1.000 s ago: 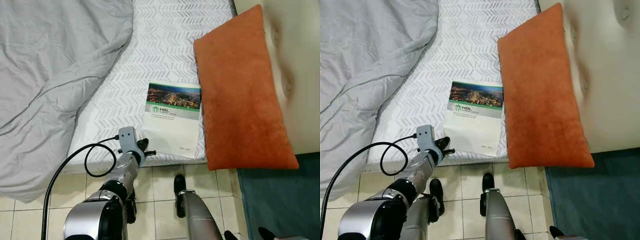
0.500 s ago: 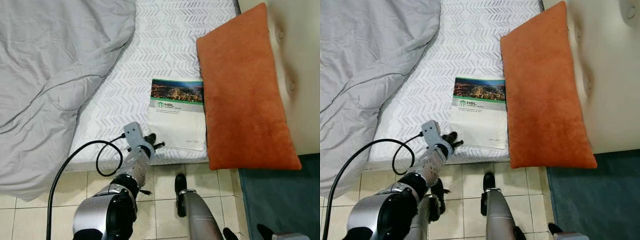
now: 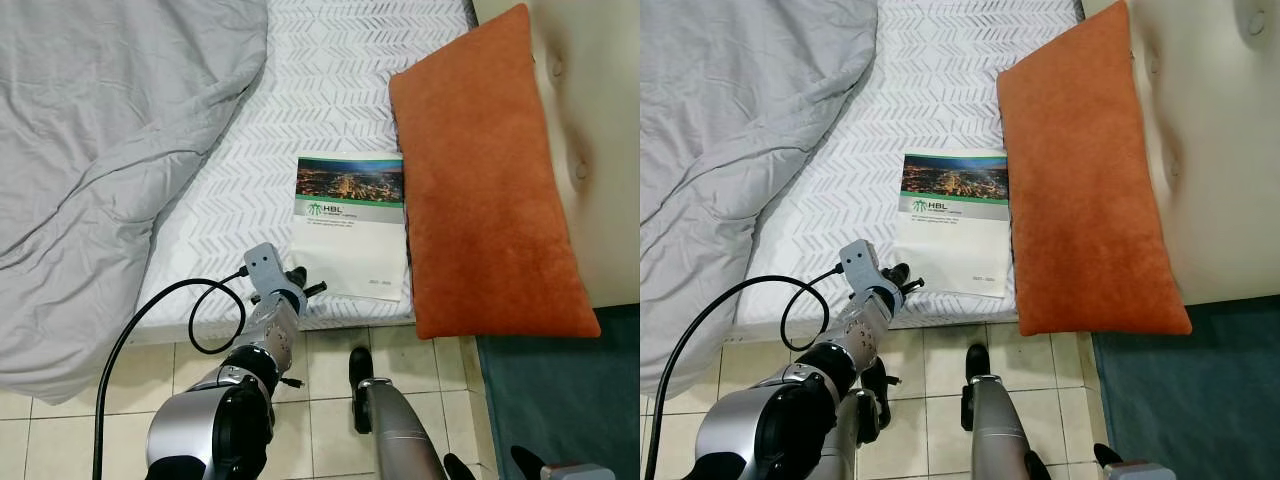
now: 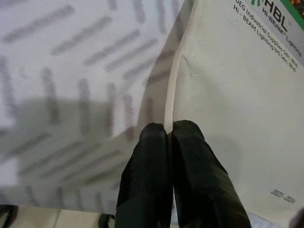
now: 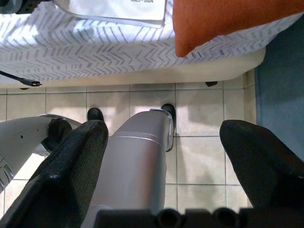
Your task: Clean up the room
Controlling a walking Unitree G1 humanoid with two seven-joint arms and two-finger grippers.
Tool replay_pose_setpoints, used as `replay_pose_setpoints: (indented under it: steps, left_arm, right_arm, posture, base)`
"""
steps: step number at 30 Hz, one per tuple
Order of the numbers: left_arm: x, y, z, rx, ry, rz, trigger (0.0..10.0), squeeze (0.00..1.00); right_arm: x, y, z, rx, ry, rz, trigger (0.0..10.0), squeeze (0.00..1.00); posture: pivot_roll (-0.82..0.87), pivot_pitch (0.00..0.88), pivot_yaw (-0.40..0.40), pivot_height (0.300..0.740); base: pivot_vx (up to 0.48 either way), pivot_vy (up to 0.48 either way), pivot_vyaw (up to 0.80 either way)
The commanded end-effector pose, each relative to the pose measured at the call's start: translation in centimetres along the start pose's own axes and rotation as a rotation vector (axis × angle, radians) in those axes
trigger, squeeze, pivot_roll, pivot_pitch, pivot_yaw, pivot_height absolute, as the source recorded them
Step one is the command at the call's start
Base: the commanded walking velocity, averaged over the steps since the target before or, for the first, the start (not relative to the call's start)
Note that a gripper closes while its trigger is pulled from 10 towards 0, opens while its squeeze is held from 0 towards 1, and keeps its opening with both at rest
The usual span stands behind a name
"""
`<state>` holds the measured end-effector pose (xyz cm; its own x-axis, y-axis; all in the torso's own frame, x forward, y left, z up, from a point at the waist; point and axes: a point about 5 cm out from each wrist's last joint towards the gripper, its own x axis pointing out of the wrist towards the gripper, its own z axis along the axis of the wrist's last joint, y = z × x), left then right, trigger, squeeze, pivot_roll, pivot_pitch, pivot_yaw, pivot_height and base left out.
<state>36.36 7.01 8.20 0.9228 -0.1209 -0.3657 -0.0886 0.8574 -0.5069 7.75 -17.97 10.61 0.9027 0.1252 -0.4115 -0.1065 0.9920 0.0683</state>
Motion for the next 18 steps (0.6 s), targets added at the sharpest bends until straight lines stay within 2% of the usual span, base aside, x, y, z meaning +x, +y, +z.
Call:
replay_pose_setpoints:
  steps: [1, 7, 11, 12, 13, 14, 18]
  left_arm:
    - [-0.5, 0.3, -2.4, -0.018, 0.048, 0.038, 10.0, 0.0]
    - [-0.7, 1.4, -2.9, -0.018, 0.055, 0.07, 10.0, 0.0]
    - [-0.7, 1.5, -2.9, 0.023, 0.056, 0.07, 10.0, 0.0]
    - [-0.7, 1.4, -2.8, 0.039, 0.056, 0.063, 10.0, 0.2]
    - [-0.7, 1.4, -2.8, 0.039, 0.056, 0.063, 10.0, 0.2]
    - [-0.6, 1.2, -2.7, 0.058, 0.054, 0.05, 10.0, 1.0]
    - [-0.6, 0.9, -2.5, 0.059, 0.051, 0.043, 10.0, 1.0]
  right_arm:
    - [-0.3, -0.4, -1.0, -0.003, 0.06, -0.02, 10.0, 0.0]
    - [0.4, -0.2, -0.9, 0.0, 0.054, 0.001, 10.0, 0.0]
    - [0.6, -0.2, -0.9, -0.002, 0.05, 0.006, 10.0, 0.0]
    - [0.6, -0.2, -0.9, -0.002, 0.051, 0.006, 10.0, 0.0]
    - [0.6, -0.2, -0.9, -0.002, 0.051, 0.006, 10.0, 0.0]
    - [0.6, -0.2, -0.9, -0.004, 0.052, 0.006, 10.0, 0.0]
    - [0.6, -0.3, -1.0, -0.006, 0.054, 0.004, 10.0, 0.0]
  posture:
    - [-0.42, 0.587, -0.057, 0.74]
    - [-0.4, 0.585, -0.062, 0.74]
    - [-0.4, 0.585, -0.062, 0.74]
    - [-0.4, 0.585, -0.062, 0.74]
    - [-0.4, 0.585, -0.062, 0.74]
    - [-0.4, 0.584, -0.06, 0.74]
    - [-0.4, 0.579, -0.057, 0.74]
  base:
    - [0.0, 0.0, 0.0]
    - [0.0, 0.0, 0.0]
    - [0.0, 0.0, 0.0]
    - [0.0, 0.0, 0.0]
    - [0.0, 0.0, 0.0]
    - [0.0, 0.0, 0.0]
    - [0.0, 0.0, 0.0]
